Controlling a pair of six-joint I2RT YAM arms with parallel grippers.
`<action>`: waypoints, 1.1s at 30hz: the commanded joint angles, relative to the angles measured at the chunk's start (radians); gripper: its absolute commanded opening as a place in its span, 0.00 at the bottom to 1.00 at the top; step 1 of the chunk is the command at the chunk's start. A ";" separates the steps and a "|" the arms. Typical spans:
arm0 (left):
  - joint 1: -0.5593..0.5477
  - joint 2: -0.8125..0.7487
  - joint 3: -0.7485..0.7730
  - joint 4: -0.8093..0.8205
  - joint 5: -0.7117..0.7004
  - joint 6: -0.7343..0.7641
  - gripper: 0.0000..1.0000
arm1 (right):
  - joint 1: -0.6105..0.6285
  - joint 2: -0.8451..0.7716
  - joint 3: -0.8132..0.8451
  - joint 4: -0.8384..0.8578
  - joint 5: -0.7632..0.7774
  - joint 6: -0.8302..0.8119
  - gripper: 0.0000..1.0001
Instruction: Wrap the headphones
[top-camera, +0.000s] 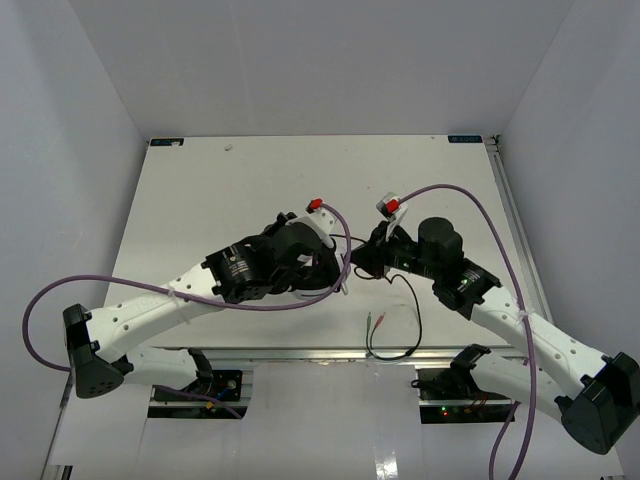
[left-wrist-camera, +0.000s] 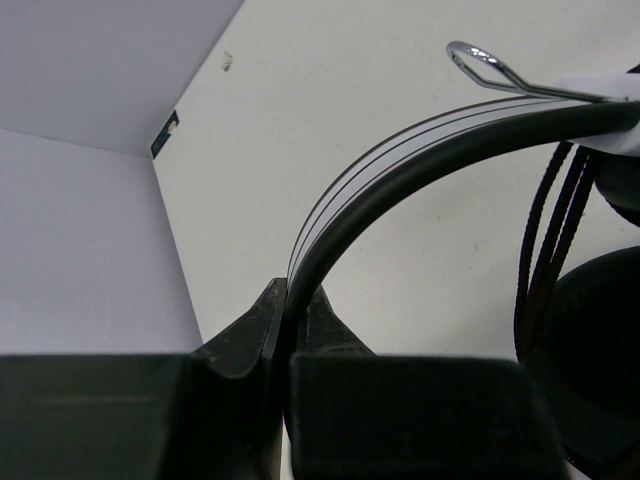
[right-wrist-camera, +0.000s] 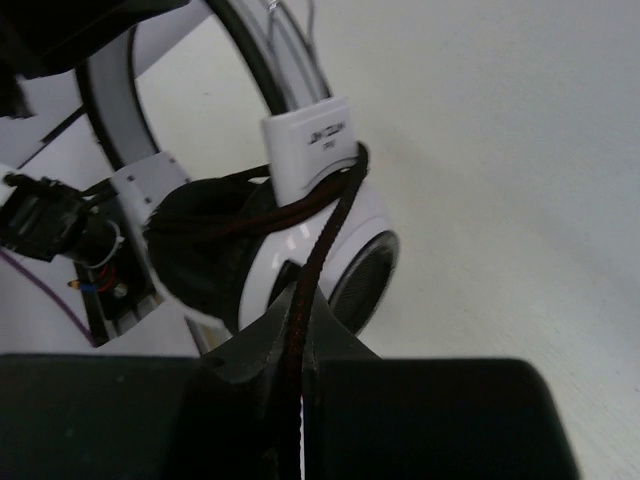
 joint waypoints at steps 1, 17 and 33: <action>-0.010 -0.013 0.039 0.110 -0.171 0.018 0.00 | 0.026 -0.056 -0.062 0.085 -0.167 0.041 0.08; -0.010 0.018 0.071 0.146 -0.287 -0.157 0.00 | 0.193 0.013 -0.135 0.372 -0.248 0.130 0.28; -0.010 -0.074 0.257 -0.047 -0.095 -0.559 0.00 | 0.308 0.067 -0.175 0.343 0.081 0.055 0.39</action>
